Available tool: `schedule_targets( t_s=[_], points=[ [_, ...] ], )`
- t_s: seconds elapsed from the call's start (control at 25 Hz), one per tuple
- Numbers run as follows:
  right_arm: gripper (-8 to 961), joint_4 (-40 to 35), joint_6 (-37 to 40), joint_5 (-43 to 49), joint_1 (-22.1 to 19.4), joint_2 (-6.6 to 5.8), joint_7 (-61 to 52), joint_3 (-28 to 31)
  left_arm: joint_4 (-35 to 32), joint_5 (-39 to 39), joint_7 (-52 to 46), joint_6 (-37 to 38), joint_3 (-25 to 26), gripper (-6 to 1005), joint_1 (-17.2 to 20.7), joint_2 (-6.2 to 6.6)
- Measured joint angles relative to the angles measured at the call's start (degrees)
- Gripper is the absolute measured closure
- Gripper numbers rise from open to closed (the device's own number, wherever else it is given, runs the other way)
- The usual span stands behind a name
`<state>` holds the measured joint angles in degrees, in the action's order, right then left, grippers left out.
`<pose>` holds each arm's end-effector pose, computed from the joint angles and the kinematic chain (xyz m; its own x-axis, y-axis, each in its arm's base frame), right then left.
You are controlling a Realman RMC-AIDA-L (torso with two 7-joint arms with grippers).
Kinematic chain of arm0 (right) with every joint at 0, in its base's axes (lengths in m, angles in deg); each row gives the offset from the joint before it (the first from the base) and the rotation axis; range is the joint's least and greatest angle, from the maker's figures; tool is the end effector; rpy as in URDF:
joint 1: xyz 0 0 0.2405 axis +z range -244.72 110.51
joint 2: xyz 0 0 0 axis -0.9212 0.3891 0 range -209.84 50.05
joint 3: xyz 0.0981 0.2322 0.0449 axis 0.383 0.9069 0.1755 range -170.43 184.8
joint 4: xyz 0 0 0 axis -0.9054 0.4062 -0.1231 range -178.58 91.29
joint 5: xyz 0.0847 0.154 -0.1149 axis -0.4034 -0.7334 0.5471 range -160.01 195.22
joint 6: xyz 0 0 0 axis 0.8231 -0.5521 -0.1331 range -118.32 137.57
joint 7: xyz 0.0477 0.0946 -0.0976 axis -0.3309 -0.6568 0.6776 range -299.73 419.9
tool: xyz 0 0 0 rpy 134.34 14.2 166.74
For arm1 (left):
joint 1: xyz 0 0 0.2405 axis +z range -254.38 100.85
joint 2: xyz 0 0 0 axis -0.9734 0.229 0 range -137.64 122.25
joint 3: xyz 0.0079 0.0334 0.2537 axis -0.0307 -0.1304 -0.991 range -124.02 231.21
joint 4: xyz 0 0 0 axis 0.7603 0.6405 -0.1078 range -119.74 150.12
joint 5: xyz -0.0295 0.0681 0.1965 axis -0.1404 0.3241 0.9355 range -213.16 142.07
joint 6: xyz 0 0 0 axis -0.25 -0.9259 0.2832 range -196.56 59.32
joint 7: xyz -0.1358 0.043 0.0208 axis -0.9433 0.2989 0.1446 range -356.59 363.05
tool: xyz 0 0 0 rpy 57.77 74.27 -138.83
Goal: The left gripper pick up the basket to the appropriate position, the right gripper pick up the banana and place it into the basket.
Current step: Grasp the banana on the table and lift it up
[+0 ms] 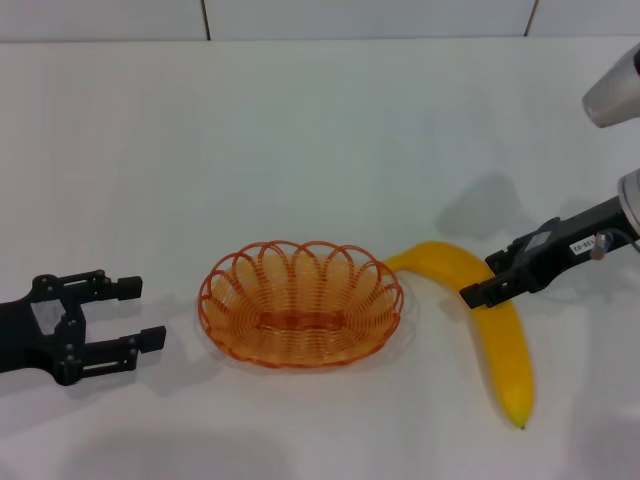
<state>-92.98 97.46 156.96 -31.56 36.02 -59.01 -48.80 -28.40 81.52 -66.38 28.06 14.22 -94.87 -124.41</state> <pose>0.2665 0.3488 0.0075 0.7074 -0.7048 0.0538 -0.6868 -0.7034 -0.1834 -0.3207 0.2659 0.0297 0.8614 0.2890 0.4178 0.3998 -0.8931 -0.2064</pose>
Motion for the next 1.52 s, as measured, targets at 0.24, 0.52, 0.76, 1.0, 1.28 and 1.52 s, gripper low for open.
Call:
schedule_targets(
  t_s=[0.24,0.52,0.76,1.0,1.28,1.52],
  points=[
    [165,1.47,-1.44,0.21,0.02,0.01,0.09,-0.23,0.0,-0.05,0.0,0.0,0.0,271,0.0,0.0],
    [166,2.25,-2.06,0.24,0.18,0.01,0.09,-0.75,0.0,-0.18,-0.1,0.0,0.0,271,0.0,-0.01],
    [167,2.88,-2.74,0.3,0.28,0.01,0.09,-2.01,0.0,-0.18,-0.66,0.0,0.0,271,-0.05,0.0],
    [379,2.5,-2.52,-0.14,0.36,0.02,0.07,-2.1,0.0,-0.18,-0.72,0.0,0.0,271,-0.06,0.0],
    [430,-5.31,0.84,-0.15,0.27,-0.42,-2.57,-1.56,0.0,-0.17,-0.89,0.0,0.0,271,0.18,0.09],
    [428,-18.36,6.69,-0.46,-0.04,-1.81,-5.15,5.87,0.0,-0.11,-0.97,0.0,0.0,270,0.08,0.17]
  ],
)
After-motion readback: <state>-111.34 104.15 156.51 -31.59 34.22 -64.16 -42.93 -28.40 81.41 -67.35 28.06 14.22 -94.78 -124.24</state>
